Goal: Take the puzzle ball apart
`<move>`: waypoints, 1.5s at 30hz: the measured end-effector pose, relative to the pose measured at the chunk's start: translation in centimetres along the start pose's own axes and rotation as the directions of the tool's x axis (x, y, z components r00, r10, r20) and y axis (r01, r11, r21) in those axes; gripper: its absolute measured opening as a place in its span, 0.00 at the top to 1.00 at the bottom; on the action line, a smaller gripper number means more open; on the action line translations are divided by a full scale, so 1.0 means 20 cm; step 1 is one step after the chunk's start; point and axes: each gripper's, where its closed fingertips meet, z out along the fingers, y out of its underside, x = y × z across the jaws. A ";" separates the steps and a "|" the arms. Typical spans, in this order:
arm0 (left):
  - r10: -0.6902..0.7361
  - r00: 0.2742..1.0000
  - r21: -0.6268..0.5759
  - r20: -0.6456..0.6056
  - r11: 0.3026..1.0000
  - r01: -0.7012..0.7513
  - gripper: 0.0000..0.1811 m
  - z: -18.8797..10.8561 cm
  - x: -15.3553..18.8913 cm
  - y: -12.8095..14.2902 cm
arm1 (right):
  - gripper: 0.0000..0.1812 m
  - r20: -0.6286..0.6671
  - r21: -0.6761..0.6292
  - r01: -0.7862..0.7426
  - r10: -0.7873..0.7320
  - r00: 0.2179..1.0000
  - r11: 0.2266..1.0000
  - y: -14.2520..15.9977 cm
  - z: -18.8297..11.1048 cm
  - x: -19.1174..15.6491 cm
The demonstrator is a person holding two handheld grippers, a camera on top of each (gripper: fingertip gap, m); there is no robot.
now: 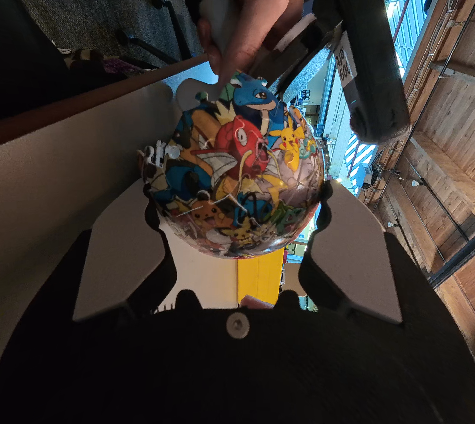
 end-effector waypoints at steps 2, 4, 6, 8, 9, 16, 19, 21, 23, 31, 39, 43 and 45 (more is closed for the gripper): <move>-0.010 1.000 0.012 -0.008 1.000 0.010 0.82 0.00 0.00 0.00 | 0.33 0.000 0.000 0.000 0.000 1.000 1.000 0.00 0.00 0.00; -0.022 1.000 0.025 -0.017 0.999 0.022 0.83 -0.01 -0.01 -0.01 | 0.33 0.000 0.000 0.002 -0.002 1.000 1.000 0.00 0.00 0.00; -0.032 0.999 0.038 -0.030 0.999 0.033 0.84 -0.01 -0.01 -0.01 | 0.33 0.000 0.000 0.003 -0.003 1.000 1.000 0.00 0.00 0.00; -0.038 0.998 0.056 -0.056 0.998 0.041 0.86 -0.01 0.00 -0.02 | 0.33 0.000 0.000 0.003 -0.003 1.000 1.000 0.00 0.00 0.00; -0.043 0.997 0.065 -0.065 0.997 0.047 0.87 -0.01 0.01 -0.03 | 0.33 0.000 0.000 0.003 -0.003 1.000 1.000 0.00 0.00 0.00; -0.019 0.998 0.095 -0.057 0.995 0.025 0.86 0.00 0.00 -0.05 | 0.33 -0.001 0.001 0.002 -0.002 1.000 1.000 0.00 0.00 0.00; -0.010 0.998 0.121 -0.057 0.992 0.017 0.85 0.01 0.01 -0.07 | 0.33 -0.001 0.001 0.002 -0.002 1.000 1.000 0.00 0.00 0.00; -0.009 0.999 0.107 -0.040 0.994 0.013 0.84 0.01 0.00 -0.06 | 0.33 -0.001 0.000 0.004 -0.004 1.000 1.000 0.00 0.00 0.00; -0.016 0.999 0.053 0.032 0.998 0.014 0.81 -0.01 -0.06 -0.02 | 0.33 -0.002 0.000 0.004 -0.004 1.000 1.000 0.00 0.00 0.00; -0.029 0.995 -0.007 0.095 1.000 0.030 0.67 -0.02 -0.07 0.02 | 0.33 -0.005 0.006 -0.005 0.005 1.000 1.000 0.01 0.00 0.00; -0.054 0.995 0.008 0.084 0.999 0.053 0.61 0.00 -0.05 0.01 | 0.33 -0.007 0.017 -0.023 0.023 1.000 1.000 0.02 -0.01 0.00; -0.043 0.997 0.016 0.068 0.999 0.042 0.58 0.00 -0.06 0.01 | 0.33 -0.005 0.020 -0.026 0.026 1.000 0.999 0.02 -0.01 0.00; -0.039 0.997 0.018 0.067 0.999 0.038 0.57 0.00 -0.07 0.01 | 0.33 -0.005 0.020 -0.027 0.027 1.000 0.999 0.02 -0.01 0.00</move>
